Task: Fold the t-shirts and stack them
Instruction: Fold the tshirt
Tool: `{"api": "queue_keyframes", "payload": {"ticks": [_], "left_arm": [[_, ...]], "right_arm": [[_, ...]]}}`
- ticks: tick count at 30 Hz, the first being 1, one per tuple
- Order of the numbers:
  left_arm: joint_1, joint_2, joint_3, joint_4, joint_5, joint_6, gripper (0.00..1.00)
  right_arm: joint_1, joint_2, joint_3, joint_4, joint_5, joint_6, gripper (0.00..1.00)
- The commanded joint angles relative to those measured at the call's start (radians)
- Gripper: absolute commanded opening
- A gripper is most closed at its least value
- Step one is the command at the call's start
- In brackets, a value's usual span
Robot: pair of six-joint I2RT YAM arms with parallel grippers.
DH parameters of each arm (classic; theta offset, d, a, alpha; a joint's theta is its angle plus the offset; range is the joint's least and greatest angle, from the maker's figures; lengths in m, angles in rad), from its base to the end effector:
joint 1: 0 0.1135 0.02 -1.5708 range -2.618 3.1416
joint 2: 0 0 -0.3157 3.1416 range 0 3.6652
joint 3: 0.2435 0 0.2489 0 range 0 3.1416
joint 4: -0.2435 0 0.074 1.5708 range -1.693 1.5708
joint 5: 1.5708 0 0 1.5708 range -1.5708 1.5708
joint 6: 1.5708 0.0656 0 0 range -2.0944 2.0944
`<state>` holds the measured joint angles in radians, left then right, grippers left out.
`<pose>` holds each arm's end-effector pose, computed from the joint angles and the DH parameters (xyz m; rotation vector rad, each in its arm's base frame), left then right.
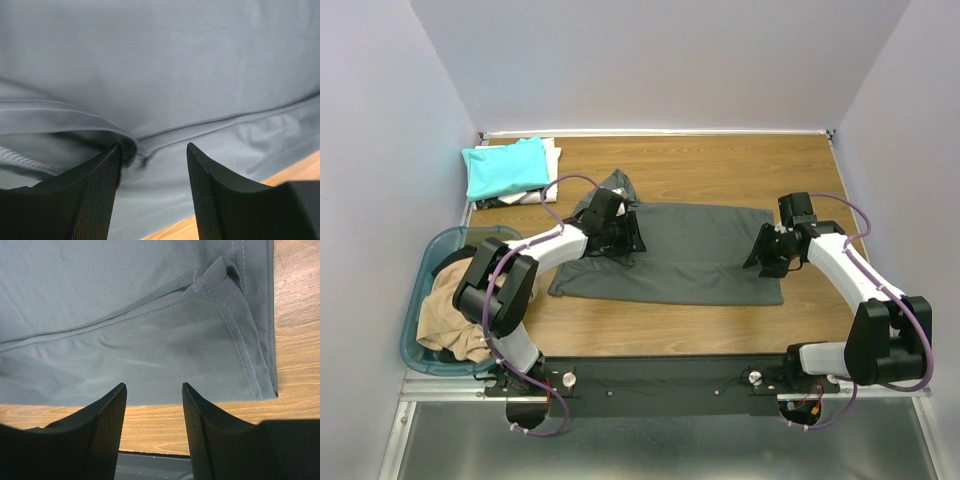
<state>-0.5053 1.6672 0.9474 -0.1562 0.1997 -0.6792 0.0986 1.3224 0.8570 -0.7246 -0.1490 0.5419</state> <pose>0.3088 -0.1857 0.2074 -0.1306 2.5740 -0.7347 0.2347 0.0330 0.2358 0.5770 2.7439 0.3687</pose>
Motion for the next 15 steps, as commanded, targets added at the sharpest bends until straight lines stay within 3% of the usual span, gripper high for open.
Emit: {"api": "queue_keyframes", "payload": {"ticks": [1,15], "left_arm": [[-0.03,0.035,0.05,0.024,0.032,0.009,0.63],[-0.079,0.17,0.223,-0.051,0.044,0.066,0.62]], "right_arm": [[0.006,-0.011,-0.022,0.016,-0.001,0.001,0.56],[0.006,-0.011,-0.039,0.017,0.008,0.001,0.56]]}}
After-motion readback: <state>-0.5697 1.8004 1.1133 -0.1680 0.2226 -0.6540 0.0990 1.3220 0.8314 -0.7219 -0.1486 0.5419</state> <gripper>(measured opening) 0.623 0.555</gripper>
